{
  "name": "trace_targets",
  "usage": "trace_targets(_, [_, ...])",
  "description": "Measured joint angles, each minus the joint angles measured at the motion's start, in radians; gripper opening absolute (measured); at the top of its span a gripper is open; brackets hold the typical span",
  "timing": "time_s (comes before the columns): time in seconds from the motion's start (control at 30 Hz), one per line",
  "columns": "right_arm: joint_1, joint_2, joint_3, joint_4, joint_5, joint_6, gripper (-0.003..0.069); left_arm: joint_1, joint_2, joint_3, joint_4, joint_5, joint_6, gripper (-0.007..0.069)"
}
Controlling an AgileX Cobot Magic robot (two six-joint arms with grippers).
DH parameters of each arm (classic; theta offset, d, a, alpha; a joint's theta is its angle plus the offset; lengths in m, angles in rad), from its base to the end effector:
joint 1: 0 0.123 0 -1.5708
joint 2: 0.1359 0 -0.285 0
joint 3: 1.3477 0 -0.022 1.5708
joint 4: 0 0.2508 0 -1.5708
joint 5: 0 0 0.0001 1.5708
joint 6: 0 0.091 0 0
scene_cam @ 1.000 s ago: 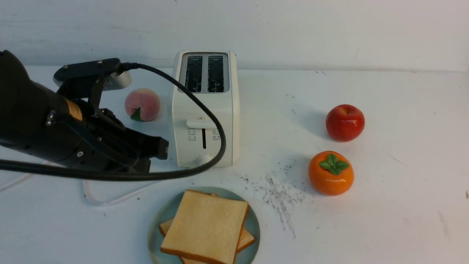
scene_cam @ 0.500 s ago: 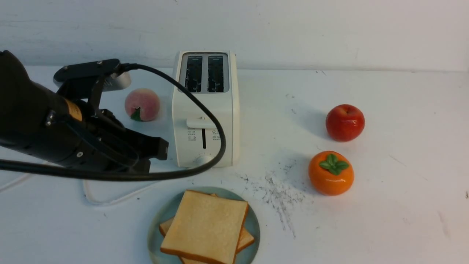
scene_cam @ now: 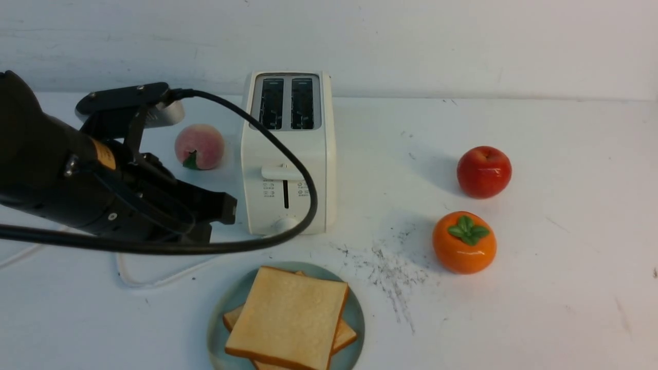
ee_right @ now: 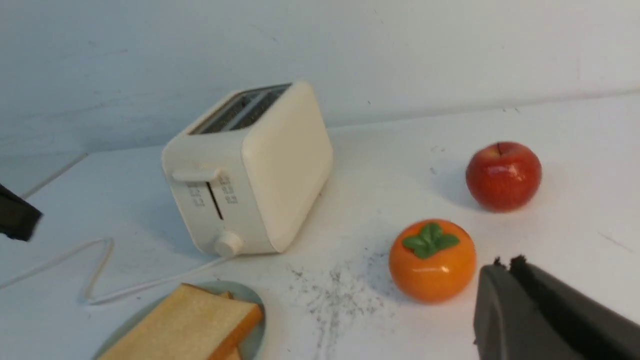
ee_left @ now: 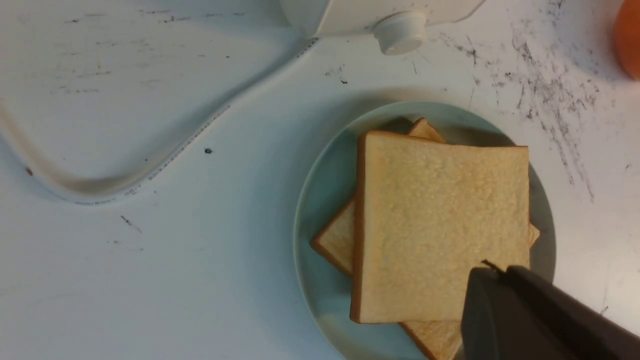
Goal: Take toasted bread from bread machine on white table place on plate.
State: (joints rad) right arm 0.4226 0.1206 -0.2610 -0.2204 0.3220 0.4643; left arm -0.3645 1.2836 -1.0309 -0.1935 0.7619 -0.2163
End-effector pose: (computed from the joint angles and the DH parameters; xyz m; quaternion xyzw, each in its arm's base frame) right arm 0.0519 0.0164 0.2653 -0.0384 0.7362 0.2003 0.6453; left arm 0.2412 -0.1050 0.3134 0.0248 0.9450 -0.1719 0.2771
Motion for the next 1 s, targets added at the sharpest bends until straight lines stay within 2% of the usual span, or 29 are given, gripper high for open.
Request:
trace_targets(0.17, [-0.172,-0.062,0.112,0.002,0.000,0.000,0.0015,0.000,0.000,0.000,0.003,-0.001,0.000,-0.0013])
trace_targets(0.4, [-0.325,-0.131,0.245,0.002,-0.002,0.000,0.0023,0.000,0.000,0.000,0.008,-0.014,0.000,-0.0013])
trace_targets(0.6, [-0.355,-0.130,0.284,0.014,0.015,0.000,0.0027,0.000,0.000,0.000,0.008,-0.016,0.000,-0.0013])
trace_targets(0.83, [-0.359,-0.130,0.281,0.144,0.042,0.001,0.0038,0.000,0.000,0.000,0.008,-0.022,0.000,-0.0010])
trace_targets(1.0, [-0.391,-0.130,0.280,0.164,0.043,0.001,0.0039,0.000,0.000,0.000,0.007,-0.022,0.000,-0.0006])
